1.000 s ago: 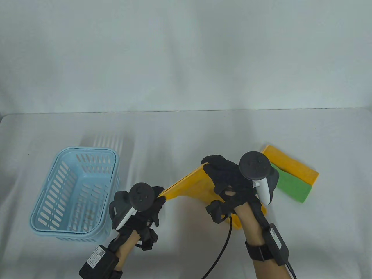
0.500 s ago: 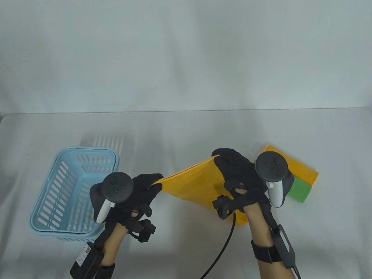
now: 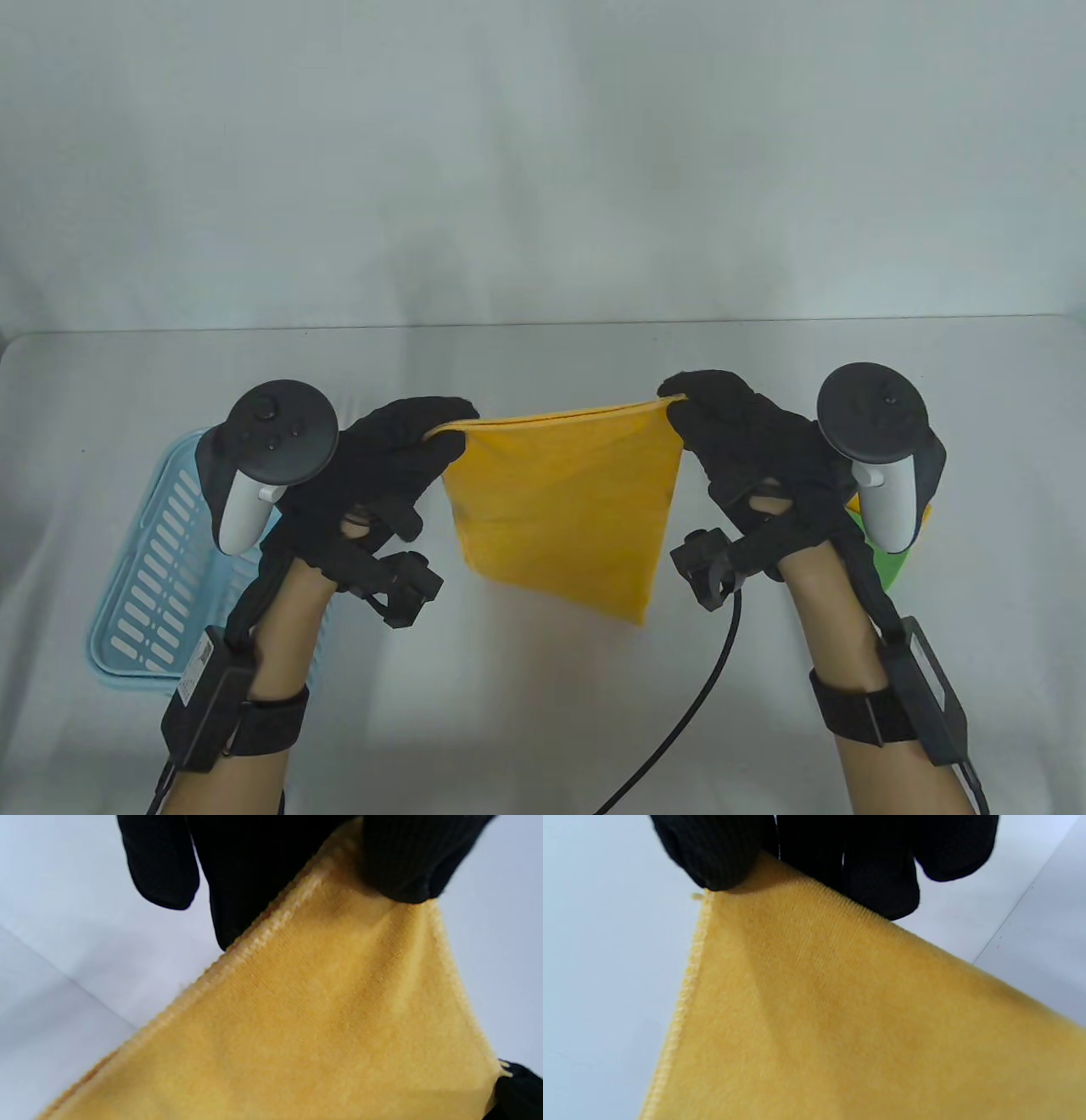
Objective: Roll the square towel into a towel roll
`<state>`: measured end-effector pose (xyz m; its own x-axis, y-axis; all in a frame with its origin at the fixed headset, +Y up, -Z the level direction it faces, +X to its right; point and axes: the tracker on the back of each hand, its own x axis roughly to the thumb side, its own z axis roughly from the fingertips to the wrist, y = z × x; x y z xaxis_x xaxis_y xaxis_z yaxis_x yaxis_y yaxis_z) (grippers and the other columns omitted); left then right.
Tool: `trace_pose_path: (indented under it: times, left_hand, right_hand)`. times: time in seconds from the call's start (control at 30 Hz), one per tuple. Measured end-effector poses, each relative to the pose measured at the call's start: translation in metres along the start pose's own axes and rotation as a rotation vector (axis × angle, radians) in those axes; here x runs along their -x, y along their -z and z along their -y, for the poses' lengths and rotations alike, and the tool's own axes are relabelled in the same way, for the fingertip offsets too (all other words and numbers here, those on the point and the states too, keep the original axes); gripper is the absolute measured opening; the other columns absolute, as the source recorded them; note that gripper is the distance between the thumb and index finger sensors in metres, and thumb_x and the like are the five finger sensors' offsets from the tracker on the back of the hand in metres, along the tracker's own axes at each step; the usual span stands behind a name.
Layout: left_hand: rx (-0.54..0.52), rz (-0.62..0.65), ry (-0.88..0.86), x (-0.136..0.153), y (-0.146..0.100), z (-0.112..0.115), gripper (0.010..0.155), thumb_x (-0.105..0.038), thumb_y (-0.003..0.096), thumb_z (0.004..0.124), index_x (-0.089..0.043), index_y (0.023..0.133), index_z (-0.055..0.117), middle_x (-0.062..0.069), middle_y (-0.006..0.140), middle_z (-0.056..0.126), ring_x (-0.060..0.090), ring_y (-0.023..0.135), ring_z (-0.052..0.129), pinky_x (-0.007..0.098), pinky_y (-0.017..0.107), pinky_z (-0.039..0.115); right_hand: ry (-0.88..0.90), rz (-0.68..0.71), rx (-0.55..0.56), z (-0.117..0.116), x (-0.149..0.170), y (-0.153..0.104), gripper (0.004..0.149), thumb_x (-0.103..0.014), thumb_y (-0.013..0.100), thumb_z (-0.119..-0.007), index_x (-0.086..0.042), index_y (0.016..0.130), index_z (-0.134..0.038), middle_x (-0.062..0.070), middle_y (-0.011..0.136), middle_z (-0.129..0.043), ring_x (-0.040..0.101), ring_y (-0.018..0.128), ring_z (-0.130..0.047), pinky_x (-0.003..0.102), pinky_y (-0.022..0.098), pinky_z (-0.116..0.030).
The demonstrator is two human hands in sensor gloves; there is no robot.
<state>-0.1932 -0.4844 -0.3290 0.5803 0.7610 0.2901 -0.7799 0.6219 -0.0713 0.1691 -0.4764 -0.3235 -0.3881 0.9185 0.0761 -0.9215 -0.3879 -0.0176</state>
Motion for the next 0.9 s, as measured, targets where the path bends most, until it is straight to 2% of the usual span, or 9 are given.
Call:
trace_pose_path:
  times: [0.17,0.3,0.37,0.5,0.57,0.63,0.77,0.83,0.9]
  left_hand:
    - [-0.022,0.070,0.006,-0.025,-0.012,-0.012,0.046,-0.044,0.0416,0.079,-0.032,0.086,0.087,-0.008,0.078,0.099,0.021,0.071,0.104,0.053,0.067,0.074]
    - [-0.073,0.131,0.036,-0.047,-0.023,-0.022,0.047,-0.043,0.0428,0.077,-0.029,0.086,0.087,-0.008,0.074,0.101,0.020,0.067,0.105,0.053,0.066,0.075]
    - [-0.105,0.153,0.052,-0.058,-0.026,-0.027,0.047,-0.043,0.0433,0.076,-0.025,0.085,0.088,-0.009,0.066,0.101,0.018,0.057,0.106,0.051,0.065,0.076]
    - [-0.148,0.122,0.150,-0.068,-0.012,-0.033,0.048,-0.042,0.0440,0.075,-0.023,0.086,0.087,-0.011,0.058,0.101,0.016,0.049,0.105,0.051,0.063,0.078]
    - [-0.131,0.047,0.187,-0.058,0.008,-0.030,0.048,-0.043,0.0439,0.075,-0.025,0.087,0.087,-0.011,0.061,0.101,0.017,0.053,0.105,0.051,0.064,0.077]
    - [-0.063,-0.066,0.200,-0.036,0.034,-0.020,0.047,-0.044,0.0436,0.075,-0.031,0.087,0.086,-0.008,0.072,0.099,0.021,0.065,0.103,0.053,0.066,0.074]
    - [0.085,-0.224,0.203,0.015,0.071,0.011,0.046,-0.044,0.0432,0.075,-0.035,0.087,0.086,-0.005,0.087,0.093,0.026,0.080,0.096,0.055,0.068,0.071]
    - [0.092,-0.290,0.199,0.034,0.084,0.025,0.046,-0.044,0.0427,0.075,-0.036,0.086,0.087,-0.004,0.088,0.092,0.027,0.081,0.095,0.055,0.068,0.071]
    - [0.074,-0.295,0.211,0.030,0.093,0.024,0.046,-0.044,0.0424,0.075,-0.038,0.086,0.087,-0.004,0.090,0.091,0.027,0.083,0.094,0.055,0.068,0.071]
  right_hand:
    - [0.062,0.032,-0.007,0.008,-0.012,-0.014,0.040,-0.041,0.038,-0.078,-0.034,0.077,-0.082,-0.002,0.071,-0.095,0.028,0.065,-0.094,0.052,0.054,-0.075]
    - [0.093,0.070,-0.008,0.016,-0.025,-0.021,0.040,-0.041,0.037,-0.079,-0.033,0.076,-0.082,-0.002,0.063,-0.095,0.024,0.057,-0.095,0.050,0.052,-0.076]
    - [0.107,0.100,-0.004,0.020,-0.034,-0.024,0.040,-0.040,0.037,-0.079,-0.033,0.076,-0.082,-0.003,0.058,-0.096,0.022,0.052,-0.095,0.050,0.051,-0.077]
    - [0.084,0.122,0.022,0.025,-0.047,-0.015,0.040,-0.040,0.037,-0.080,-0.032,0.076,-0.083,-0.003,0.056,-0.095,0.021,0.050,-0.095,0.050,0.050,-0.077]
    - [0.026,0.075,0.041,0.020,-0.044,0.004,0.039,-0.040,0.037,-0.080,-0.033,0.076,-0.082,-0.003,0.056,-0.095,0.022,0.051,-0.095,0.050,0.051,-0.076]
    - [-0.059,-0.007,0.042,0.011,-0.029,0.028,0.040,-0.040,0.037,-0.079,-0.034,0.076,-0.082,-0.003,0.059,-0.095,0.024,0.054,-0.094,0.051,0.053,-0.075]
    - [-0.218,-0.152,0.056,-0.010,0.014,0.068,0.039,-0.041,0.037,-0.079,-0.037,0.076,-0.083,-0.001,0.077,-0.090,0.029,0.070,-0.090,0.054,0.058,-0.071]
    - [-0.231,-0.205,0.075,-0.017,0.034,0.082,0.039,-0.041,0.037,-0.080,-0.037,0.075,-0.084,-0.001,0.082,-0.088,0.030,0.074,-0.088,0.054,0.058,-0.071]
    - [-0.181,-0.216,0.105,-0.014,0.034,0.091,0.038,-0.040,0.036,-0.081,-0.037,0.074,-0.084,0.000,0.085,-0.086,0.031,0.076,-0.087,0.055,0.059,-0.070]
